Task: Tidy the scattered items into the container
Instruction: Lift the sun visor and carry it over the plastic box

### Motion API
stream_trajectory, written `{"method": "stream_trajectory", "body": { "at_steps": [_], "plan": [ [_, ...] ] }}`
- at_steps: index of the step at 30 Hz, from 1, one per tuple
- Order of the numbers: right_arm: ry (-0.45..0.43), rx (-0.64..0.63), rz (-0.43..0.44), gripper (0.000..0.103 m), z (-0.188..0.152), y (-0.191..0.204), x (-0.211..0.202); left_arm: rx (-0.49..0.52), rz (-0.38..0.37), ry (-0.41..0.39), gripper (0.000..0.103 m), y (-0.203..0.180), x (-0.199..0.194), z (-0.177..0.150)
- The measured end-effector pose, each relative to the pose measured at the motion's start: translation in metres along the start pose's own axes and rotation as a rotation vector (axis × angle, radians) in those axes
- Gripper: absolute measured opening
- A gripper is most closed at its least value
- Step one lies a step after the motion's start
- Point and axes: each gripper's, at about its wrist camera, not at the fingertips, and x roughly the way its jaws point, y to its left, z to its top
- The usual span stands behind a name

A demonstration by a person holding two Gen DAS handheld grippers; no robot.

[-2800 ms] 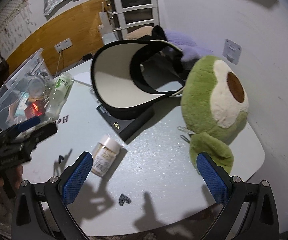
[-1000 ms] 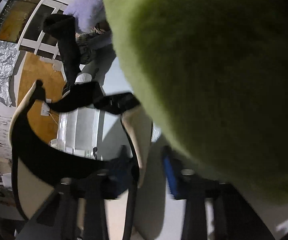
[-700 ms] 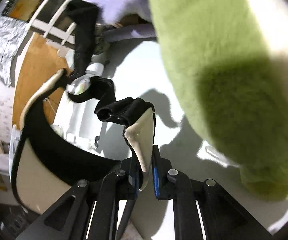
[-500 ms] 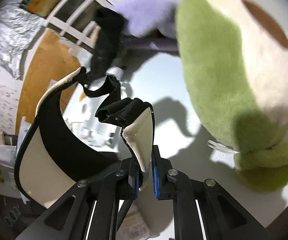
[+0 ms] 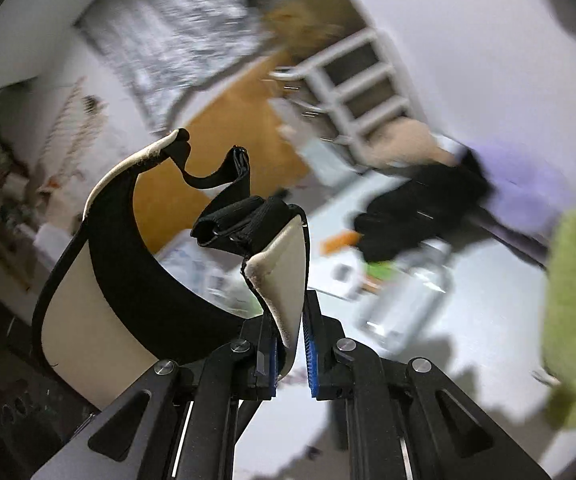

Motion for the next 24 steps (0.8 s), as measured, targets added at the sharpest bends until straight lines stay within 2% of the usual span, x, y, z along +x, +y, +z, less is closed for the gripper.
{"method": "stream_trajectory", "body": {
  "at_steps": [7, 14, 19, 24],
  "plan": [
    [0.028, -0.161, 0.091, 0.012, 0.019, 0.113, 0.046, -0.035, 0.121, -0.113, 0.014, 0.072, -0.068, 0.035],
    [0.098, -0.308, 0.069, 0.013, 0.004, 0.194, 0.102, -0.080, 0.208, -0.128, 0.014, 0.156, -0.109, 0.066],
    [0.168, -0.413, -0.002, 0.013, -0.019, 0.228, 0.145, -0.112, 0.233, -0.094, 0.014, 0.205, -0.113, 0.083],
    [0.295, -0.369, -0.044, 0.014, -0.042, 0.226, 0.178, -0.117, 0.233, -0.038, 0.014, 0.238, -0.098, 0.093]
  ]
}}
